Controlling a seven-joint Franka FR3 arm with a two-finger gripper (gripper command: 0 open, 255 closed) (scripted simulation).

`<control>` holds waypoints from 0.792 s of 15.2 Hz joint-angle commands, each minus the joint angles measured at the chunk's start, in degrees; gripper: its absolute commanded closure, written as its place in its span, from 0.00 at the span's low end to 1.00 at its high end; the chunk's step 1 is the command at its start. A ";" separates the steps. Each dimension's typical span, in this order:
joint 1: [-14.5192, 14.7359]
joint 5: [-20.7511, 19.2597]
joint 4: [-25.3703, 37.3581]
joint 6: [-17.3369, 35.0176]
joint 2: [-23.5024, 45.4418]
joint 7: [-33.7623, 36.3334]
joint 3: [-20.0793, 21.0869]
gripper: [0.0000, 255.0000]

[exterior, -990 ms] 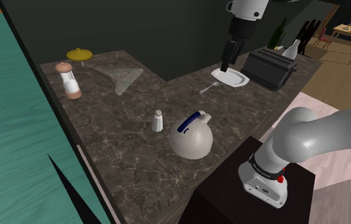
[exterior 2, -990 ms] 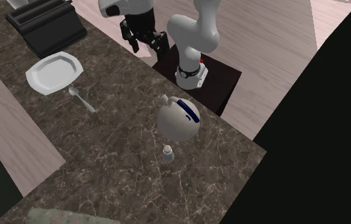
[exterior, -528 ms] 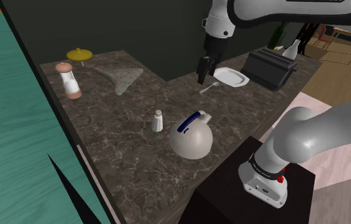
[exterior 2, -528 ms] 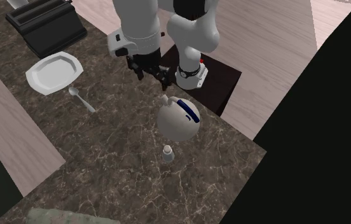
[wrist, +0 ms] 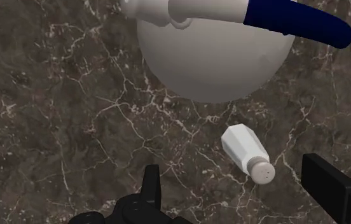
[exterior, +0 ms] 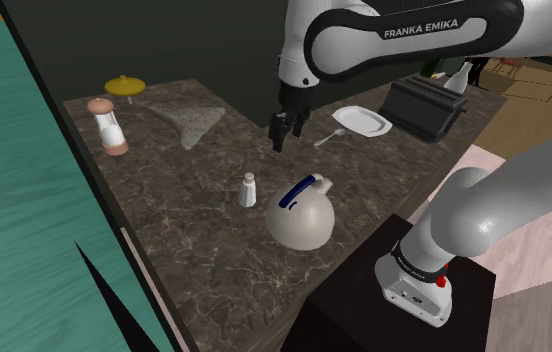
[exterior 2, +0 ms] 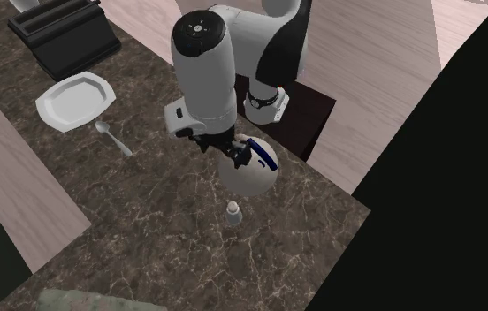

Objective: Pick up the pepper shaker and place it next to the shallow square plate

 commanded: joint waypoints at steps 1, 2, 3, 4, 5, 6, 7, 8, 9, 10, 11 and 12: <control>0.33 -0.27 0.41 3.68 3.89 1.92 1.72 0.00; 0.42 -0.58 1.00 5.06 5.80 2.81 2.45 0.00; 0.52 -0.98 1.67 6.39 7.76 3.74 3.16 0.00; 0.62 -1.47 2.42 7.67 9.76 4.70 3.84 0.00; 0.73 -2.05 3.24 8.89 11.80 5.70 4.49 0.00; 0.85 -2.71 4.13 10.05 13.87 6.73 5.11 0.00; 0.99 -3.46 5.10 11.15 15.98 7.80 5.68 0.00; 1.15 -4.29 6.14 12.18 18.09 8.89 6.21 0.00; 1.19 -4.42 5.70 12.95 18.44 8.98 6.21 0.00; 1.19 -4.55 5.27 13.72 18.80 9.08 6.23 0.00; 1.20 -4.68 4.85 14.50 19.18 9.18 6.26 0.00; 1.20 -4.83 4.44 15.27 19.56 9.29 6.28 0.00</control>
